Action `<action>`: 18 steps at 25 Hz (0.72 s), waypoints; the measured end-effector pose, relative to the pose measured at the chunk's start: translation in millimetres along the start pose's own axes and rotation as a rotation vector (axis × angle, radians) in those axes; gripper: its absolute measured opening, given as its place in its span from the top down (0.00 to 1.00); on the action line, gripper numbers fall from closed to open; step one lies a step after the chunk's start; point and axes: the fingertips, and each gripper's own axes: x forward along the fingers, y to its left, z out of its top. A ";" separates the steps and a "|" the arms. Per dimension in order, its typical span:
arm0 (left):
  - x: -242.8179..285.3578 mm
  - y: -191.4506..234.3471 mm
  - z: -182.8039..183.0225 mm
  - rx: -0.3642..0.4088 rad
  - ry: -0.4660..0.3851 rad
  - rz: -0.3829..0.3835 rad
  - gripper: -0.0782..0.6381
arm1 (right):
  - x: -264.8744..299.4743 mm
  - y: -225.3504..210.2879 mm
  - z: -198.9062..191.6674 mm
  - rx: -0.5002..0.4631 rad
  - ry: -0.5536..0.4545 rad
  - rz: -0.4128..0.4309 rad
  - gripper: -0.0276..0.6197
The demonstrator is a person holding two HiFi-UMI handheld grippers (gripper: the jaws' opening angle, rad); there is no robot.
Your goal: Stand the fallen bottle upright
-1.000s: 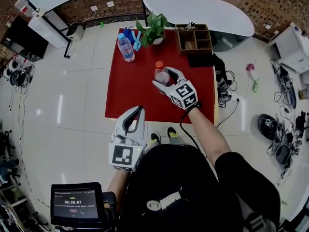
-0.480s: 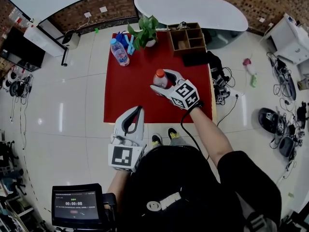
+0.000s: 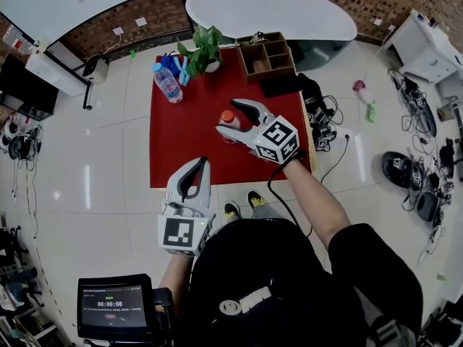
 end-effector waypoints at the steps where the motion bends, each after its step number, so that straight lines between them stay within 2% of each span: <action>1: -0.7 0.7 -0.1 -0.002 0.001 0.004 0.89 | -3.9 1.8 8.4 -0.003 -0.020 -0.001 0.46; 4: -4.0 2.3 -0.1 -0.005 -0.005 0.006 0.89 | -24.2 11.4 40.7 0.004 -0.110 0.010 0.46; 7: -7.1 1.0 -0.9 -0.007 -0.029 -0.024 0.89 | -54.3 31.6 79.0 0.009 -0.221 0.059 0.46; 9: -9.6 -0.4 -2.9 -0.009 -0.031 -0.045 0.89 | -75.6 42.8 94.7 -0.006 -0.247 0.048 0.48; 10: -11.5 -1.2 -4.0 -0.009 -0.028 -0.054 0.89 | -85.5 45.5 97.8 -0.013 -0.248 0.016 0.57; 11: -13.7 -1.9 -5.3 -0.009 -0.026 -0.063 0.89 | -94.4 46.9 97.8 -0.015 -0.242 -0.024 0.79; 12: -16.0 -2.4 -6.7 -0.011 -0.025 -0.070 0.89 | -101.5 48.6 95.0 -0.007 -0.230 -0.060 0.95; 15: -22.4 -4.6 -11.4 -0.023 -0.025 -0.099 0.89 | -113.1 61.7 77.7 0.036 -0.179 -0.111 0.95; 18: -29.2 -9.4 -19.5 -0.046 -0.014 -0.135 0.89 | -116.3 82.6 58.1 0.061 -0.119 -0.128 0.95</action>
